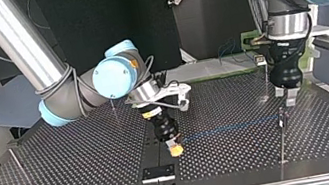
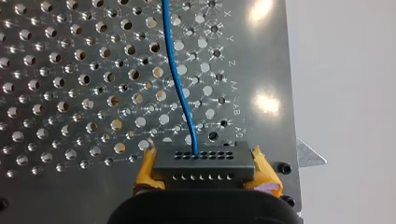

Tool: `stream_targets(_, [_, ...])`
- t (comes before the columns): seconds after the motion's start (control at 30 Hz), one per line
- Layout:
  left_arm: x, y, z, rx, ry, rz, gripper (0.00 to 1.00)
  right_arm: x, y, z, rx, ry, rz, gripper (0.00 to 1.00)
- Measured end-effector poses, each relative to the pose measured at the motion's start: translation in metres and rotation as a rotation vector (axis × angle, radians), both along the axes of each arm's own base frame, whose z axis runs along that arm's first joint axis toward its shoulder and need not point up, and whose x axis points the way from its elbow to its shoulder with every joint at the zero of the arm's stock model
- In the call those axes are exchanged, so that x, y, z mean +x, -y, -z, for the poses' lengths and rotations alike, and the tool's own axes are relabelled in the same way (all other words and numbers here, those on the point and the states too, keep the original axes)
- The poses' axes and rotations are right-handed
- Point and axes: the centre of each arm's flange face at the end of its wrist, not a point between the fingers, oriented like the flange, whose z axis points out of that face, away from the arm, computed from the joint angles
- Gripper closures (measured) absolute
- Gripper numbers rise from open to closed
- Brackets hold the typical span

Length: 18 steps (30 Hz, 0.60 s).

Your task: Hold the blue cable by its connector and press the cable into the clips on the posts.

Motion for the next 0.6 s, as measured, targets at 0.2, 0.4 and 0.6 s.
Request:
stream_targets(0.2, [-0.0007,0.0049,-0.0043,0.006,0.007,0.012,0.00,-0.0009,0.0013,0.0002,0.000,0.000,0.002,1.00])
stream_targets(0.4, [-0.0015,0.0072,-0.0038,0.006,0.003,0.015,0.00,-0.0009,0.0023,0.0017,0.002,-0.002,0.003,1.00])
stream_targets(0.6, [-0.0023,0.0080,-0.0038,0.008,0.002,0.006,0.00,-0.0005,0.0030,0.0040,0.004,-0.004,0.003,1.00])
